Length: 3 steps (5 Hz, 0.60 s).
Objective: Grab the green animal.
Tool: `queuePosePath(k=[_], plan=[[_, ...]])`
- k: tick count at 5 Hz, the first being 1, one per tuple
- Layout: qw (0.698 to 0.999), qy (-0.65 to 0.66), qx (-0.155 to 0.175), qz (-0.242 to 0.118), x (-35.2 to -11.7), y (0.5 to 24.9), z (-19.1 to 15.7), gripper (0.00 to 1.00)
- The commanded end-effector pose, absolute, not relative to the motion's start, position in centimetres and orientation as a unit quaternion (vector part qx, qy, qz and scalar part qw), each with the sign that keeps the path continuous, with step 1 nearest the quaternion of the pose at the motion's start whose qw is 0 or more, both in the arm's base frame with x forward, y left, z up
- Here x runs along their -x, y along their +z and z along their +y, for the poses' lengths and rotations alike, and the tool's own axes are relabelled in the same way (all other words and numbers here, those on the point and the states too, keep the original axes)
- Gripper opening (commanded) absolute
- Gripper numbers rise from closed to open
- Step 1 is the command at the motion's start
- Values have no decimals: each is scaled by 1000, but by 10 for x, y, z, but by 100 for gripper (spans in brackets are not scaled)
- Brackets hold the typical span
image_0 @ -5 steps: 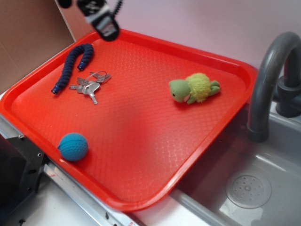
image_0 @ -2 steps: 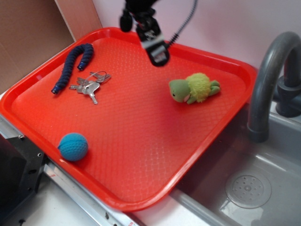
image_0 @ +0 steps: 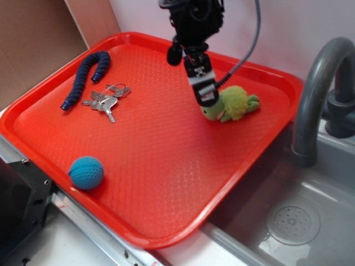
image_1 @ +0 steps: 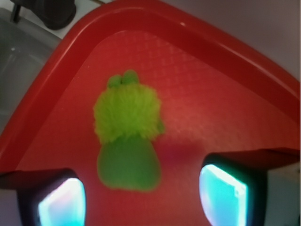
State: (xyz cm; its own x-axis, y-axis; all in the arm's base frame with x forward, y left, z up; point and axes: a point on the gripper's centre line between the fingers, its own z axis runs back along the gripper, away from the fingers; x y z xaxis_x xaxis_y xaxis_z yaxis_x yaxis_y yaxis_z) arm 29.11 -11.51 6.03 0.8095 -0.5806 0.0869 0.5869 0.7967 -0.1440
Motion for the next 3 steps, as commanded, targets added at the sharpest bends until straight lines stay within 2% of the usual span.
queuePosePath(k=[1,2,3], plan=[[932,-354,72,4,-299,47,-138,100],[933,-358,36,20,-302,43,-140,100],[931,-363,25,24,-303,43,-141,0]])
